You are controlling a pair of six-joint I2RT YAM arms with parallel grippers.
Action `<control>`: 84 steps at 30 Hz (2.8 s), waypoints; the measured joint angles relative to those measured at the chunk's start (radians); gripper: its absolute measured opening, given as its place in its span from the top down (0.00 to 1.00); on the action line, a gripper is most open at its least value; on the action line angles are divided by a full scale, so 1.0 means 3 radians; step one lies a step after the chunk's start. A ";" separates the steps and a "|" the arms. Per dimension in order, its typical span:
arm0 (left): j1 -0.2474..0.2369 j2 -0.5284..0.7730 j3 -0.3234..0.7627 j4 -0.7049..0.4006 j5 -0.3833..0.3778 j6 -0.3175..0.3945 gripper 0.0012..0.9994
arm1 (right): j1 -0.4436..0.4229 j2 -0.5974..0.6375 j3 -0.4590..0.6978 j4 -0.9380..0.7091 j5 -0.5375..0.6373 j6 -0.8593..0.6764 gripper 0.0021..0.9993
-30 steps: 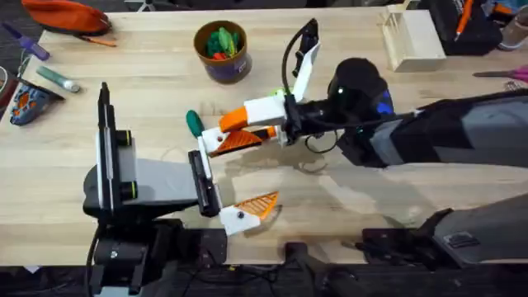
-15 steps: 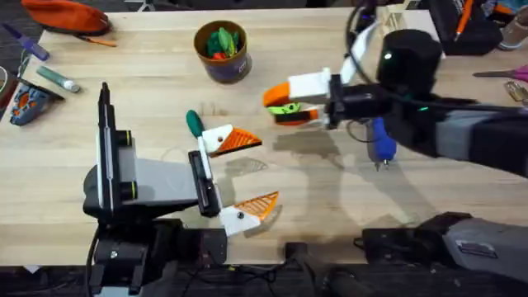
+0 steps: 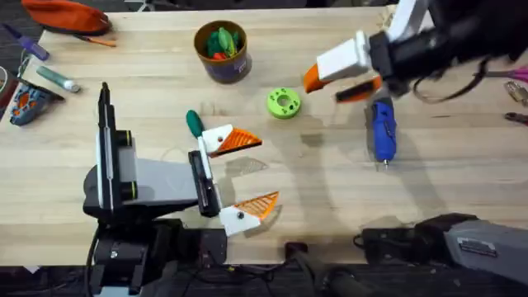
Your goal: Pick up the gripper from the table and insert it into the empty holder that is missing its gripper. Then pick up a screw, insert it into the mounting hole, and use the screwdriver to tighten it. Finally, clean up the table by picking up the vegetable and placing it into the bucket.
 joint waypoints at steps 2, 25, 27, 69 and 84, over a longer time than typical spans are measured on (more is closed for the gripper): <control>0.0000 0.0000 0.0000 0.0000 0.0000 0.0000 0.01 | 0.0095 0.0095 0.0345 -0.0276 0.0408 -0.0178 0.01; 0.0000 0.0000 0.0000 0.0000 0.0000 0.0000 0.01 | 0.1086 0.1944 0.1146 -0.0144 0.2489 -0.0475 0.04; 0.0000 0.0000 0.0000 0.0000 0.0000 0.0000 0.01 | 0.1112 0.1938 0.1146 -0.0140 0.2557 -0.0475 0.05; 0.0000 0.0000 0.0000 0.0000 0.0000 0.0000 0.01 | 0.1259 0.2251 0.1177 0.0052 0.2456 -0.0449 0.38; 0.0000 0.0000 0.0000 0.0000 0.0000 0.0000 0.01 | 0.1261 0.2251 0.1428 -0.0028 0.2554 -0.0449 0.42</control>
